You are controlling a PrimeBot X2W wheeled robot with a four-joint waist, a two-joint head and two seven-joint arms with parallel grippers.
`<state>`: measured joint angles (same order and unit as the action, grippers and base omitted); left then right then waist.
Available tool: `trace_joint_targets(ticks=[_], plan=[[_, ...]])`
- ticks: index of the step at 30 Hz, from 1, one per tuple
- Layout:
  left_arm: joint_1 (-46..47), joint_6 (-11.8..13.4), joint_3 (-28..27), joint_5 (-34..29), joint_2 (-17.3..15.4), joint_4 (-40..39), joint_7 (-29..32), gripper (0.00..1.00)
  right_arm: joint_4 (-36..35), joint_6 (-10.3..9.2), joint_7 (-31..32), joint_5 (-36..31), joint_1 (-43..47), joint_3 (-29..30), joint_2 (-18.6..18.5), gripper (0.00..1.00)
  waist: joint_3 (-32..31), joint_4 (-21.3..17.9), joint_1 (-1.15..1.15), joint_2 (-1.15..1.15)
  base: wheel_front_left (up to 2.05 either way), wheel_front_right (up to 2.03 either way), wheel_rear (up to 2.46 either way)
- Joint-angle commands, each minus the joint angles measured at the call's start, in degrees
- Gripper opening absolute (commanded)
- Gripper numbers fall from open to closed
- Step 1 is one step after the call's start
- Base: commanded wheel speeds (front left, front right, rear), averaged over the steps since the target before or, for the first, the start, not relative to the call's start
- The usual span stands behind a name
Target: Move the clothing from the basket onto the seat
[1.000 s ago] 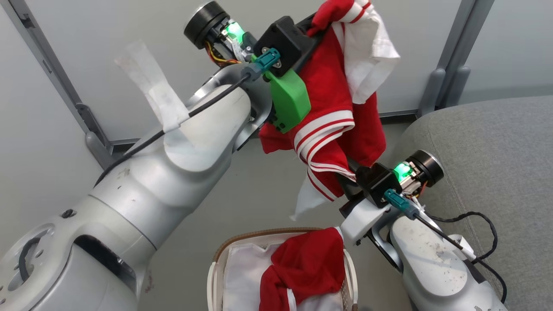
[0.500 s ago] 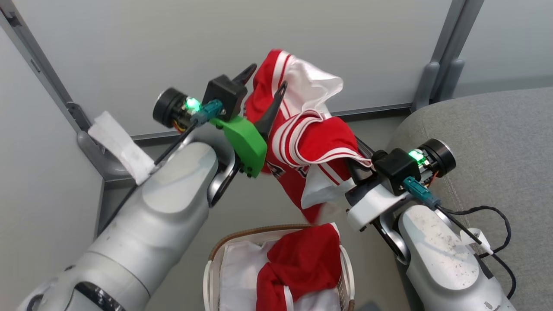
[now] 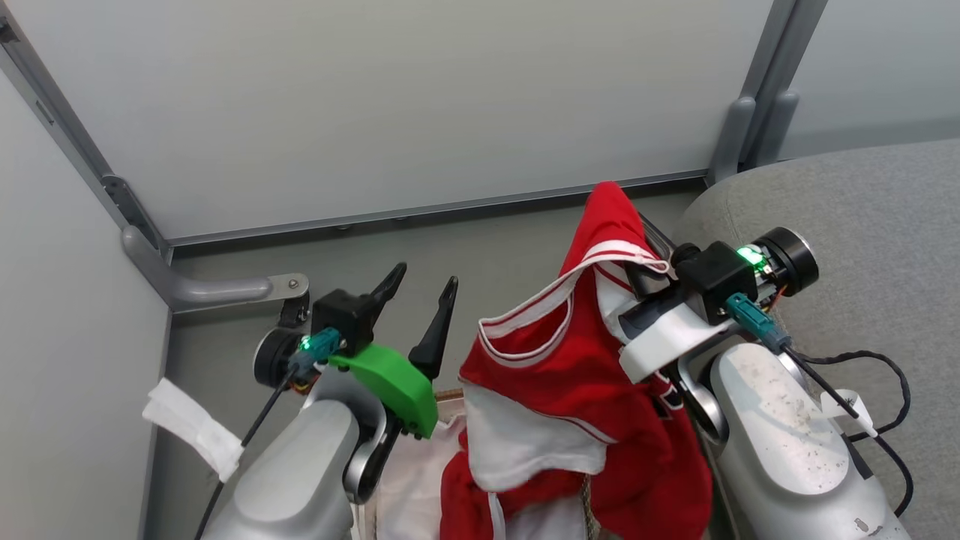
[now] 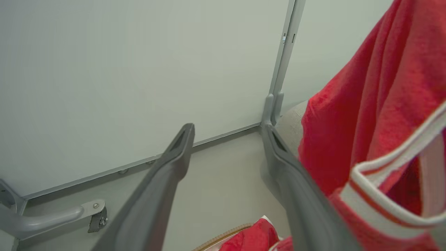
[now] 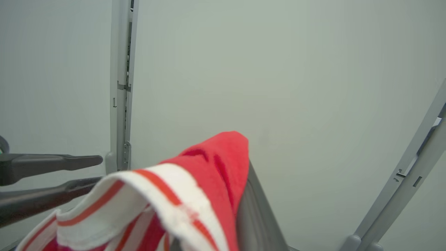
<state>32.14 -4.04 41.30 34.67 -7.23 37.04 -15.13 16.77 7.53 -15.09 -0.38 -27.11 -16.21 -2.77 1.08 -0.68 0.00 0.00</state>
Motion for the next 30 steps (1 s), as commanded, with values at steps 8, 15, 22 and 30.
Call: trace_joint_targets(ticks=[8,15,22,30], plan=[[-7.7,-0.4,-5.8,-4.9,0.7,-2.3,0.0,1.00,-0.4,-0.08,-0.1,-1.5,0.2,1.7,-0.2,0.00,-0.1,-0.4,0.00,0.00,0.00,0.00,0.00],[-11.1,-1.0,-8.8,-7.9,2.3,-3.6,0.0,1.00,0.3,-0.08,-0.1,-2.4,-0.6,2.0,-0.2,0.00,-0.2,-1.5,0.00,0.00,0.00,0.00,0.00],[-13.2,-1.9,-9.9,-10.3,3.5,-4.5,0.0,1.00,1.1,-0.08,-0.1,-4.5,-1.5,3.3,-0.2,0.00,0.1,-6.8,0.00,0.00,0.00,0.00,0.00],[-14.3,-2.8,-10.3,-12.4,4.1,-6.8,0.0,1.00,1.9,-0.08,-0.1,-8.0,-0.9,6.5,-0.2,0.00,0.9,-14.6,0.00,0.00,0.00,0.00,0.00]])
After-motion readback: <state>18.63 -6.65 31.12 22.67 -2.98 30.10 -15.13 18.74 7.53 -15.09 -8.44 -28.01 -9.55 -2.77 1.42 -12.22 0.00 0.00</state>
